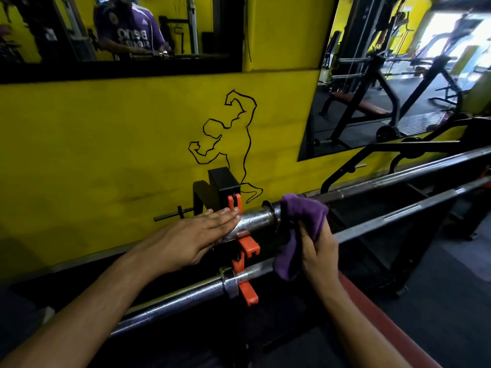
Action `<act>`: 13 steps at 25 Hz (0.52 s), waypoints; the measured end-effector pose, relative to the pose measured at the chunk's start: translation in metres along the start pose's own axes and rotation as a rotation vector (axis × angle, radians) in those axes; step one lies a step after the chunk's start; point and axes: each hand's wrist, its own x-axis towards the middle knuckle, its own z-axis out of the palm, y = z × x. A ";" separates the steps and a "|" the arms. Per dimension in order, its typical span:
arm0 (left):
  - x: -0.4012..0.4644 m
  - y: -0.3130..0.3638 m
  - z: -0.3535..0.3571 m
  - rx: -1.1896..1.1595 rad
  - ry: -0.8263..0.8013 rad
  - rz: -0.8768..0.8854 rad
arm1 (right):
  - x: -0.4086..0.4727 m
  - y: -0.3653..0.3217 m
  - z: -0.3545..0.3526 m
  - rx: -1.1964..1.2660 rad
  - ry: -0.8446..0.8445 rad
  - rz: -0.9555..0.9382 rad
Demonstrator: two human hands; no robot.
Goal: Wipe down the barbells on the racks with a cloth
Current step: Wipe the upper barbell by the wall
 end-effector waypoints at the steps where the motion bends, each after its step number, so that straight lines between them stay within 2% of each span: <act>1: 0.001 0.000 -0.001 -0.005 -0.002 -0.003 | -0.013 0.009 0.004 0.042 0.063 0.047; 3: 0.001 0.001 -0.001 -0.016 -0.014 -0.007 | -0.031 0.025 0.013 0.165 0.192 0.191; 5: 0.001 0.000 0.000 -0.030 -0.041 -0.018 | -0.021 0.045 0.022 0.449 0.297 0.476; 7: 0.002 -0.001 0.000 -0.034 -0.049 -0.017 | 0.006 0.047 0.030 0.841 0.261 0.741; 9: 0.002 -0.001 0.000 -0.022 -0.043 -0.015 | 0.024 0.041 0.038 1.146 0.131 0.798; 11: 0.002 0.000 -0.001 -0.024 -0.049 -0.013 | 0.026 0.032 0.040 1.195 0.058 0.766; 13: 0.002 -0.001 0.000 -0.016 -0.043 -0.014 | 0.013 0.024 0.034 1.129 0.070 0.800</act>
